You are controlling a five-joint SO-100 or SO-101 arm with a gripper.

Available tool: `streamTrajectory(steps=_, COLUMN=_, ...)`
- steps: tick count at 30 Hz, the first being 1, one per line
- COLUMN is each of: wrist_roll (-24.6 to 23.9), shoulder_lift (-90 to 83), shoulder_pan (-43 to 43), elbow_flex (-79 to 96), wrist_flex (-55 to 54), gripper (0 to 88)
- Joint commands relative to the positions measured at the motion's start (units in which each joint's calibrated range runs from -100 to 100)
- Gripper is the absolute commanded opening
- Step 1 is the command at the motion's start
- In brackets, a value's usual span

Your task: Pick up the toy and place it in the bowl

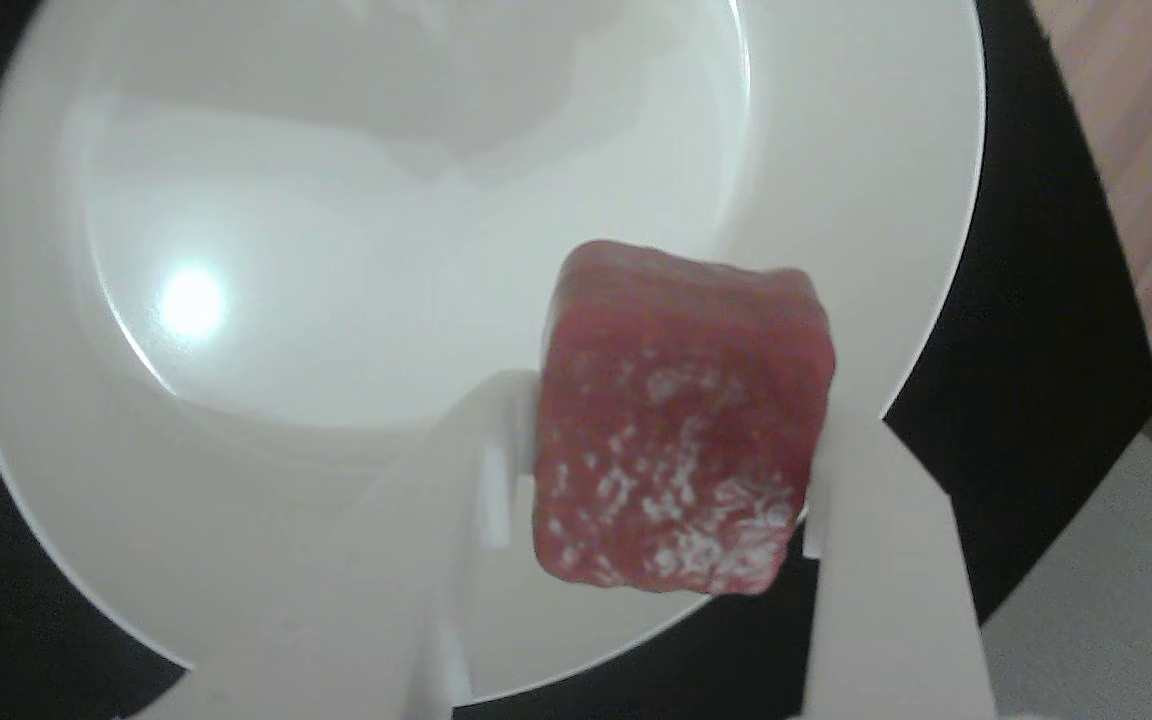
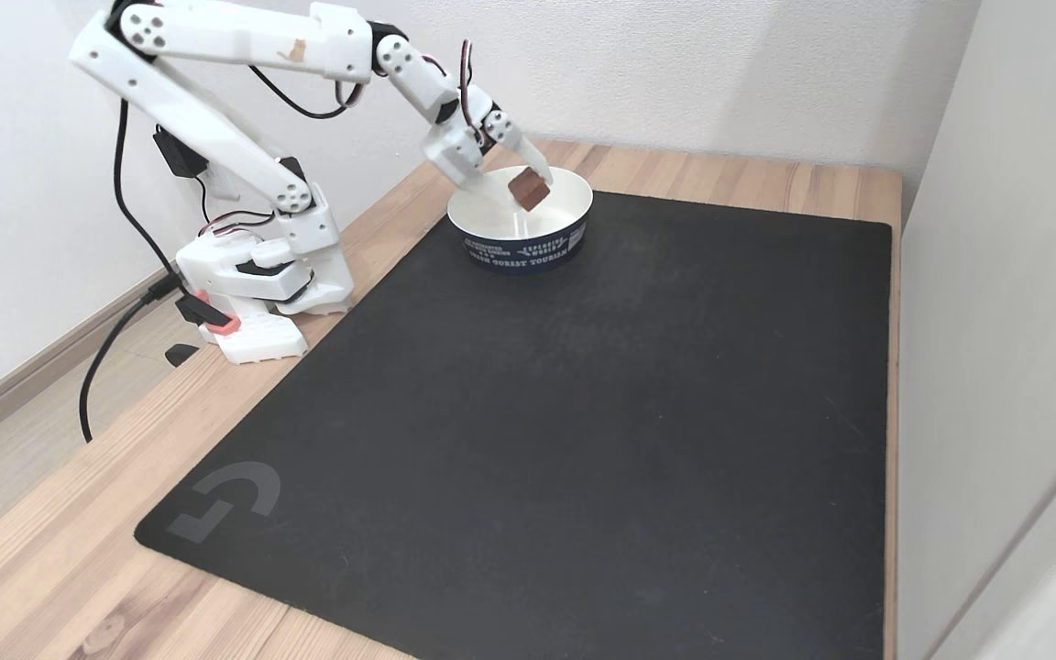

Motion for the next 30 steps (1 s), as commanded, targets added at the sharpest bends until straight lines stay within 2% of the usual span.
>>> streamTrajectory(steps=1, wrist_roll=-0.3, shoulder_lift=-1.7, shoulder_pan=-0.3, elbow_flex=0.2, wrist_flex=-0.6, gripper=3.1)
streamTrajectory(steps=5, wrist_roll=-0.3, shoulder_lift=-1.7, shoulder_pan=-0.3, elbow_flex=0.2, wrist_flex=-0.1, gripper=5.7)
streamTrajectory(steps=8, wrist_roll=-0.3, shoulder_lift=-1.7, shoulder_pan=-0.3, elbow_flex=0.3, wrist_flex=0.0, gripper=17.9)
streamTrajectory(steps=10, wrist_roll=-0.3, shoulder_lift=-1.7, shoulder_pan=-0.3, elbow_flex=0.3, wrist_flex=0.0, gripper=23.0)
streamTrajectory(steps=16, wrist_roll=-0.3, shoulder_lift=-1.7, shoulder_pan=-0.3, elbow_flex=0.3, wrist_flex=0.0, gripper=24.6)
streamTrajectory(steps=20, wrist_roll=-0.3, shoulder_lift=-1.8, shoulder_pan=-0.2, elbow_flex=-0.4, wrist_flex=0.0, gripper=24.4)
streamTrajectory(steps=22, wrist_roll=-0.3, shoulder_lift=-2.2, shoulder_pan=0.4, elbow_flex=-1.6, wrist_flex=0.0, gripper=20.9)
streamTrajectory(steps=25, wrist_roll=-0.3, shoulder_lift=-4.8, shoulder_pan=1.0, elbow_flex=-2.6, wrist_flex=0.0, gripper=8.5)
streamTrajectory(steps=26, wrist_roll=-0.3, shoulder_lift=-7.8, shoulder_pan=1.5, elbow_flex=-2.8, wrist_flex=0.0, gripper=1.0)
streamTrajectory(steps=30, wrist_roll=-0.3, shoulder_lift=-15.7, shoulder_pan=5.8, elbow_flex=-1.9, wrist_flex=0.0, gripper=2.4)
